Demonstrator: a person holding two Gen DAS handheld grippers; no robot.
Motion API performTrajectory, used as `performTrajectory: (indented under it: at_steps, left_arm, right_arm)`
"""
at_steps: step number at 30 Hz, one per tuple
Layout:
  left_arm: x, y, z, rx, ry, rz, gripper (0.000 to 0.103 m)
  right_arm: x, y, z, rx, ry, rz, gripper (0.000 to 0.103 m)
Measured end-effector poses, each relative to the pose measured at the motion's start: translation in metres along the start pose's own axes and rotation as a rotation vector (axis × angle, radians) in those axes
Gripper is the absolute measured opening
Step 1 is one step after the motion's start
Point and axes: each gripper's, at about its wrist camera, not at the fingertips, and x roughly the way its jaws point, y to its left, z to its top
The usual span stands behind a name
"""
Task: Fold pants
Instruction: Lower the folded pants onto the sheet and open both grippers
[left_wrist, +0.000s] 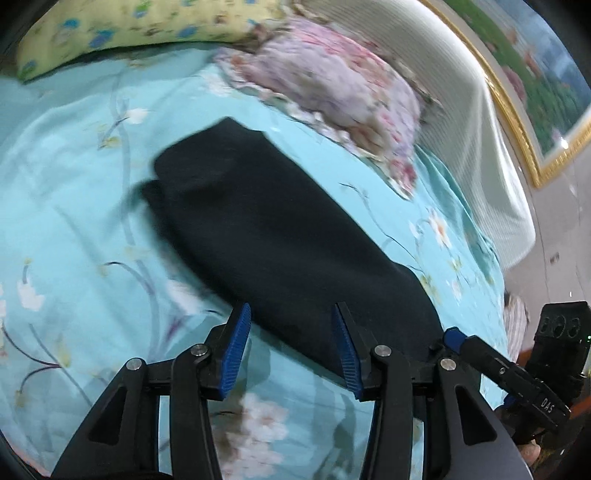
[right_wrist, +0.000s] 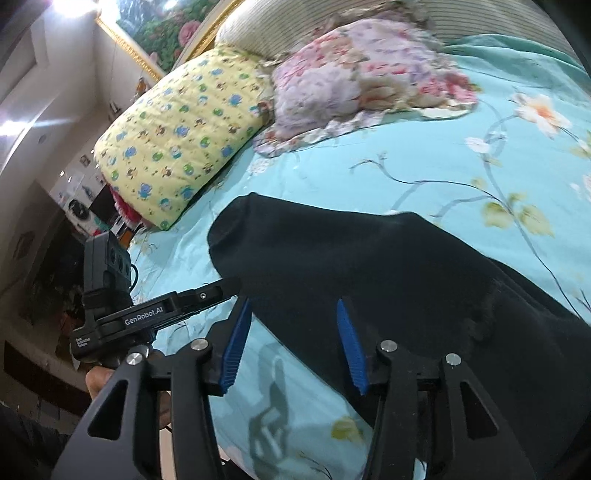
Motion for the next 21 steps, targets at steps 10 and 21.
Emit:
performTrajectory:
  at_steps: [10, 21]
  left_arm:
    - [0.006, 0.030, 0.014, -0.122, -0.016, 0.021, 0.052]
    - [0.025, 0.050, 0.036, -0.179, -0.011, 0.011, 0.053]
  right_arm:
    - [0.034, 0.020, 0.032, -0.088, 0.050, 0.014, 0.049]
    - [0.085, 0.032, 0.078, -0.190, 0.131, 0.016, 0.050]
